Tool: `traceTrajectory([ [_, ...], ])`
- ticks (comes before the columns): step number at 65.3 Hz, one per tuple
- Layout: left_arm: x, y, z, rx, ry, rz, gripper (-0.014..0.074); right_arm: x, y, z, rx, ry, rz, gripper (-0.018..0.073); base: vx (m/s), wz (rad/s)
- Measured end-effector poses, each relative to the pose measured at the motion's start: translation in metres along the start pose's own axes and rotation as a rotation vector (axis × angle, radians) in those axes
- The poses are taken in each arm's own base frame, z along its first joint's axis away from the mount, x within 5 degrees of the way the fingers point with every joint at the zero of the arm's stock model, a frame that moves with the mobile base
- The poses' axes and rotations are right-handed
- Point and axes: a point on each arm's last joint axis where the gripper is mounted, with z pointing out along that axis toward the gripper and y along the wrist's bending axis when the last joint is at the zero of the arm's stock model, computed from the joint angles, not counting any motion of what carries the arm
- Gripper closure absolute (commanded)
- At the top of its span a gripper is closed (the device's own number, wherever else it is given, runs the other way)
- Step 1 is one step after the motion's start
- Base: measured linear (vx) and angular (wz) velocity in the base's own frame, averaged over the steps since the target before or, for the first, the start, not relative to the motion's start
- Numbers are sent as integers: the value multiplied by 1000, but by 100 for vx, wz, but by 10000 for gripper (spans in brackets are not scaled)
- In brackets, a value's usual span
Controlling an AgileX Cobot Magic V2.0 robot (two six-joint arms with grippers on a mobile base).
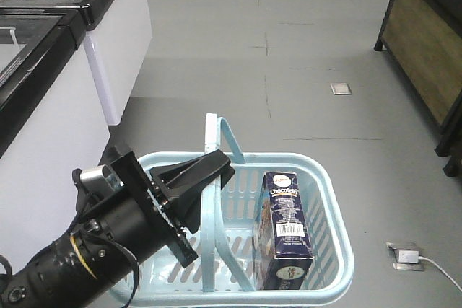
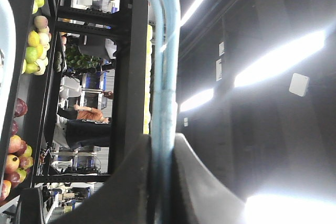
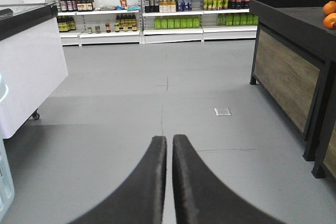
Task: Left arm holds basket, right arm returns cookies
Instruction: 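Hold the basket steady in front of the robot with the left gripper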
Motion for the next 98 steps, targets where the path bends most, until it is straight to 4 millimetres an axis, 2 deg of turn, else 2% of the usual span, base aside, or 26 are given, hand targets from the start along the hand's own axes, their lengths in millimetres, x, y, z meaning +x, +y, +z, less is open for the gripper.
traceTrajectory([
  [98, 0, 0, 0, 0, 0, 0, 596, 0, 0, 0, 0, 0, 0, 566, 0, 0],
])
